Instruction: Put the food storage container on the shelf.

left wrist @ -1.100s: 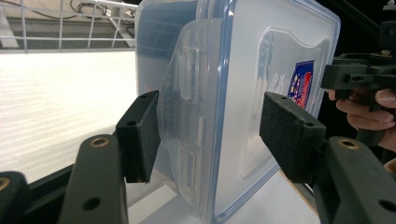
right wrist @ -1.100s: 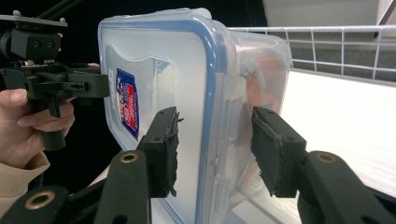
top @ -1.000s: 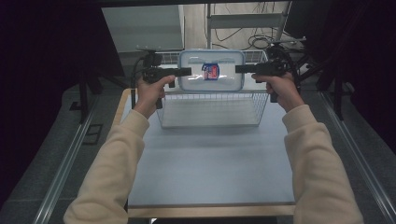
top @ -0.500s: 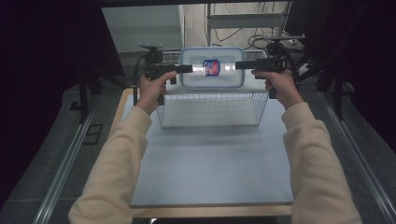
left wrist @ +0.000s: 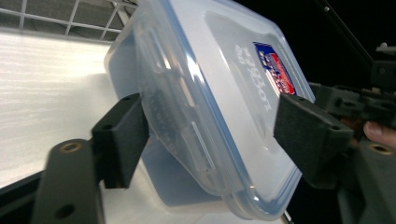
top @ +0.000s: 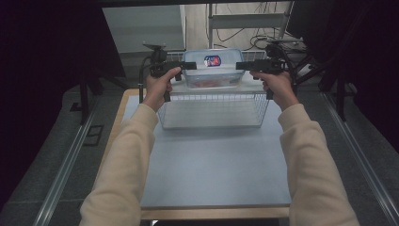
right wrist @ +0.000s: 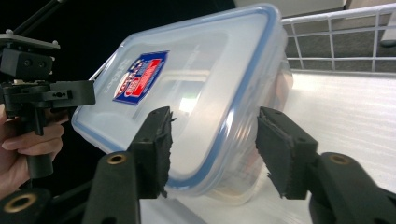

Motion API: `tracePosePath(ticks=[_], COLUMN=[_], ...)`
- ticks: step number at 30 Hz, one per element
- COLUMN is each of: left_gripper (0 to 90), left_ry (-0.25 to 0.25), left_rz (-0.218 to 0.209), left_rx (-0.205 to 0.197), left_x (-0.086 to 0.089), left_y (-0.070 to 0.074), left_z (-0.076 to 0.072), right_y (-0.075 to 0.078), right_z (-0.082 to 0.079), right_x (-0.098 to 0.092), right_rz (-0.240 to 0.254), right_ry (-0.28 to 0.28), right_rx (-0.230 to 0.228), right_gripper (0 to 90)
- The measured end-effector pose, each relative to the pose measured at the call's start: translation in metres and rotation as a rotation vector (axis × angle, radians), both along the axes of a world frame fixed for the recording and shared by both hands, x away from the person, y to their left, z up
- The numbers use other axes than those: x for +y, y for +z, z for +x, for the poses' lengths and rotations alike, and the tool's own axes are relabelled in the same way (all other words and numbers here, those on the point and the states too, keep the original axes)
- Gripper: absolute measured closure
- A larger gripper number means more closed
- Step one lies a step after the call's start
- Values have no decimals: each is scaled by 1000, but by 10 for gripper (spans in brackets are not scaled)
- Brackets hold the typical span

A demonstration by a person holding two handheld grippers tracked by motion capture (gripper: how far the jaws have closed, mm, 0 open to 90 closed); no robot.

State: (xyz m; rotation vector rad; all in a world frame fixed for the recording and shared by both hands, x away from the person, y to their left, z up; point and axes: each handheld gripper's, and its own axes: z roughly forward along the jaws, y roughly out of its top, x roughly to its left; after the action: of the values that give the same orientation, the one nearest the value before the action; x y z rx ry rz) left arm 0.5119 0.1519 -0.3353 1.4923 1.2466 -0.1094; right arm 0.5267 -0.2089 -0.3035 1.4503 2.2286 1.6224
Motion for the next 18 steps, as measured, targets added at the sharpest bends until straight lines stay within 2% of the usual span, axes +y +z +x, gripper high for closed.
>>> tracePosePath(ticks=[4,6,11,14,16,18], left_gripper=[220,204,172,153,134,133], left_ry=[-3,1,19,50,56,61], left_rz=[-3,-6,20,46,32,37], left_rx=[19,18,3,-21,-34,-57], left_x=[-1,-2,-5,-4,-2,-1], left_y=[-2,-2,-1,3,5,10], left_z=[3,4,3,1,-1,-6], right_y=[-1,-2,-2,-1,1,3], right_z=[-2,-3,-7,-11,-14,-17], right_x=[0,1,3,3,3,1], right_rz=[-4,-3,-17,-23,-17,-16], right_ry=[-22,-26,-30,-33,-32,-27], right_rx=[-21,-28,-50,-81,-92,-102], right_gripper=[446,442,411,384,363,357])
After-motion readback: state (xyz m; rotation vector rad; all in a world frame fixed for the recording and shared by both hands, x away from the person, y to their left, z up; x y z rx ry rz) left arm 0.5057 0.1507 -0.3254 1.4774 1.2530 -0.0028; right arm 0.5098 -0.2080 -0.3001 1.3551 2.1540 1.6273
